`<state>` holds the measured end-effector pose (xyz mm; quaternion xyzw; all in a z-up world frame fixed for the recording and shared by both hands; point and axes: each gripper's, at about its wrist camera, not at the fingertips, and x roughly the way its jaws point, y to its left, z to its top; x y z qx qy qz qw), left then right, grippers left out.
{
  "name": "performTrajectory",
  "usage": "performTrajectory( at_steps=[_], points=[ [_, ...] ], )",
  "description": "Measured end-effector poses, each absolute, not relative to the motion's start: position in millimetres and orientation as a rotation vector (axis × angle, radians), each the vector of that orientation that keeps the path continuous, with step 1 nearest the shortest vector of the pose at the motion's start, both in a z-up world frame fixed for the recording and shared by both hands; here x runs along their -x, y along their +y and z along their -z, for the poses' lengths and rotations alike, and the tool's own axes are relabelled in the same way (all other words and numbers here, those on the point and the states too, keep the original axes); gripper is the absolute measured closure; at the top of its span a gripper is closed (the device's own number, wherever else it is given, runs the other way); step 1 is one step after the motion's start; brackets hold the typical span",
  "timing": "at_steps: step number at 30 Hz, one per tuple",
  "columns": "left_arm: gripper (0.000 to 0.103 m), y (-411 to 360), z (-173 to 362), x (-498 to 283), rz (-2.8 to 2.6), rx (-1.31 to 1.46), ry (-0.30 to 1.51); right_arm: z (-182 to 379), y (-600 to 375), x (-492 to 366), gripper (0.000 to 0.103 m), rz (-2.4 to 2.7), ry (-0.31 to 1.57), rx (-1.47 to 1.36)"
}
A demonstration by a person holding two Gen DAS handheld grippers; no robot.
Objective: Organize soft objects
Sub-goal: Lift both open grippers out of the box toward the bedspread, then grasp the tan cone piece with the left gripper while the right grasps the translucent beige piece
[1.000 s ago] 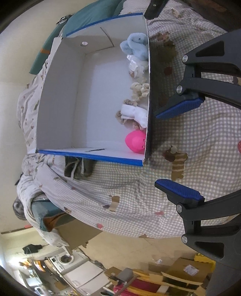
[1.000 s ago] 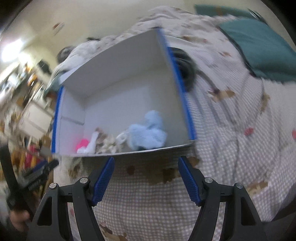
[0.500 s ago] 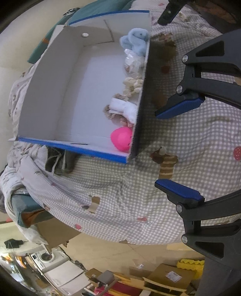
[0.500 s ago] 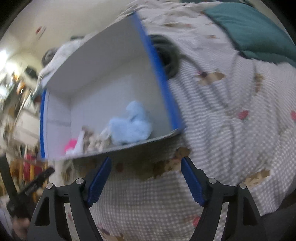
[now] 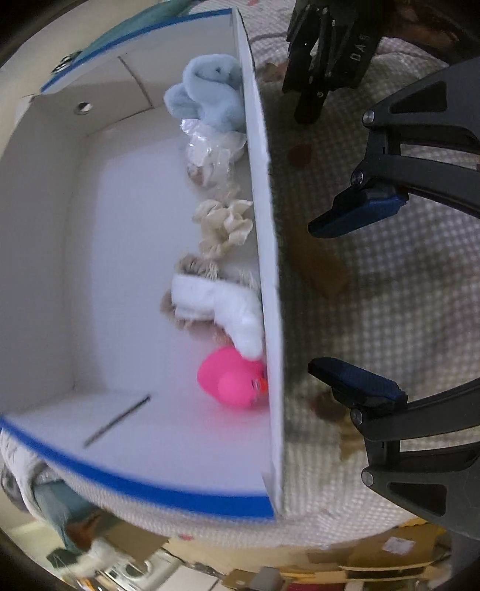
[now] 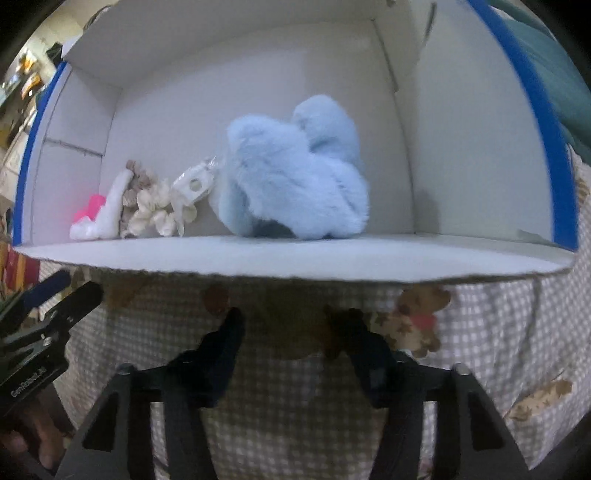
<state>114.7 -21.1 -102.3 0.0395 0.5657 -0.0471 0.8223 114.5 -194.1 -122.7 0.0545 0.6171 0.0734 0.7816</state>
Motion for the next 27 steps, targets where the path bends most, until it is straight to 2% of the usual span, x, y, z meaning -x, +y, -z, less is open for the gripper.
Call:
performTrajectory(
  at_steps=[2, 4, 8, 13, 15, 17, 18, 20, 23, 27],
  points=[
    [0.039, -25.1, 108.6, -121.8, 0.117, -0.082, 1.219, 124.3, -191.6, -114.6, 0.066, -0.157, 1.333, -0.107],
    [0.039, -29.8, 118.2, -127.7, 0.14, -0.088, 1.24, 124.4, -194.1, -114.3, 0.07, -0.165, 1.324, -0.104],
    [0.039, -33.2, 131.9, -136.6, 0.155, -0.096, 1.259, 118.1, -189.0, -111.4, 0.087, -0.187, 1.299, -0.073],
    [0.039, -34.8, 135.7, -140.6, 0.172, -0.109, 1.27, 113.9, -191.9, -103.2, 0.091, -0.203, 1.287, -0.071],
    [0.045, -34.7, 136.9, -140.7, 0.173, -0.11, 1.267, 113.9, -195.4, -101.8, 0.092, -0.199, 1.286, -0.077],
    [0.07, -37.2, 137.7, -136.3, 0.191, -0.115, 1.275, 112.7, -197.1, -100.2, 0.093, -0.201, 1.285, -0.076],
    [0.075, -38.2, 137.7, -135.7, 0.204, -0.116, 1.276, 110.7, -197.7, -97.9, 0.093, -0.202, 1.284, -0.071],
    [0.092, -40.3, 139.1, -129.0, 0.212, -0.123, 1.269, 109.7, -199.8, -92.6, 0.093, -0.203, 1.285, -0.06],
    [0.098, -39.8, 135.2, -126.3, 0.223, -0.094, 1.273, 109.5, -189.8, -99.3, 0.093, -0.198, 1.288, -0.059],
    [0.098, -33.8, 122.7, -121.6, 0.228, -0.06, 1.266, 109.3, -186.7, -100.3, 0.093, -0.196, 1.287, -0.055]
  ],
)
